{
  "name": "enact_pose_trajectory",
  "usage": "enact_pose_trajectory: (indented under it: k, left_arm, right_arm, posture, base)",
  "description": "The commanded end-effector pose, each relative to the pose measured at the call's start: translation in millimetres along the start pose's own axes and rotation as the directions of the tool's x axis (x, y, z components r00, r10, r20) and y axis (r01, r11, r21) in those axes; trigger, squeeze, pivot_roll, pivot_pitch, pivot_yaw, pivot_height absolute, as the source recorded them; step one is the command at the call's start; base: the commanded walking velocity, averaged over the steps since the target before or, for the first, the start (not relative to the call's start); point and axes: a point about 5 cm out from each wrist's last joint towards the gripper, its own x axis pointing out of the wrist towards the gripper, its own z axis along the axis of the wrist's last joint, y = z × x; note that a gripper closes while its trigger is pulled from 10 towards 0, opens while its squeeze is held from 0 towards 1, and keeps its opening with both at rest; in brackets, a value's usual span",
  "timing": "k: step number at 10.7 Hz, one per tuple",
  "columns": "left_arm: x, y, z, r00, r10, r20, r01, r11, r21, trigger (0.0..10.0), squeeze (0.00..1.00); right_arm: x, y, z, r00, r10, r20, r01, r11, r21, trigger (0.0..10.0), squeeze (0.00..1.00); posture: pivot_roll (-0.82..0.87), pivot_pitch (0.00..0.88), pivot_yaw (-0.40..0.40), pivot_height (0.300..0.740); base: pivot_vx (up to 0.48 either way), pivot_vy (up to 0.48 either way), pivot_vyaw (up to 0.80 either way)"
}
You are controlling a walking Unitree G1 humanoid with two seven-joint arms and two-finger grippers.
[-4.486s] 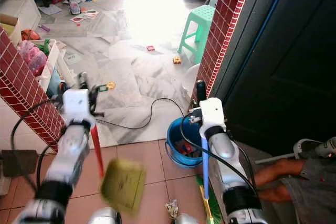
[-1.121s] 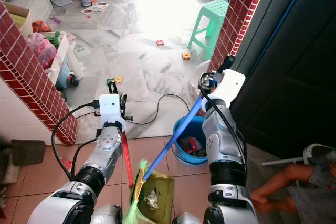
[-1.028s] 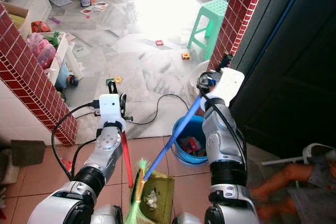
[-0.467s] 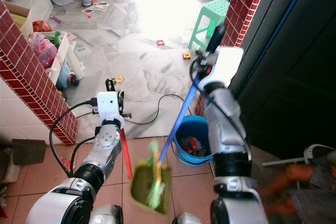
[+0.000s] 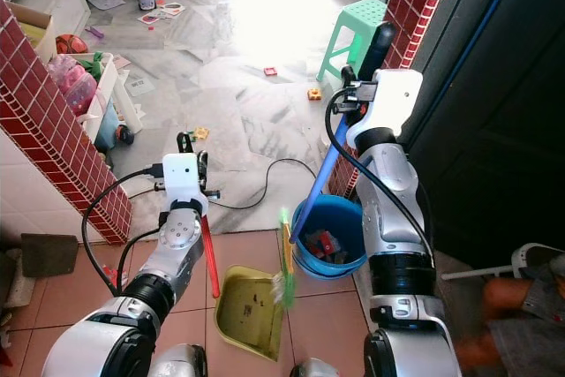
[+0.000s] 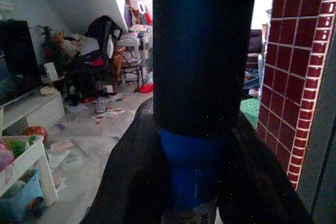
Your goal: Sweep floor
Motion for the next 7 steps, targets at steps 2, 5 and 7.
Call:
enact_pose_trajectory:
  k: [2, 5, 7]
  left_arm:
    - [2.7, -1.8, 3.5, 1.0, -0.008, 0.011, 0.008, 1.0, 0.022, 10.0, 0.0]
    - [5.0, 7.8, 4.5, 0.997, 0.074, 0.02, -0.076, 0.995, 0.072, 10.0, 0.0]
    - [5.9, 13.8, 6.7, 0.987, 0.157, 0.032, -0.159, 0.986, 0.058, 10.0, 0.0]
  right_arm:
    - [-10.3, 1.4, 5.3, 0.998, 0.053, 0.035, -0.05, 0.997, -0.063, 10.0, 0.0]
    - [-28.8, 16.0, -7.0, 0.991, 0.132, -0.014, -0.133, 0.988, -0.075, 10.0, 0.0]
    - [-36.4, 32.2, -20.1, 0.979, 0.194, -0.061, -0.197, 0.979, -0.058, 10.0, 0.0]
  posture:
    - [-0.09, 0.036, -0.03, 0.74]
    - [-0.1, 0.037, -0.028, 0.74]
    - [-0.09, 0.042, -0.025, 0.74]
  base:
    - [0.0, 0.0, 0.0]
    - [0.0, 0.0, 0.0]
    - [0.0, 0.0, 0.0]
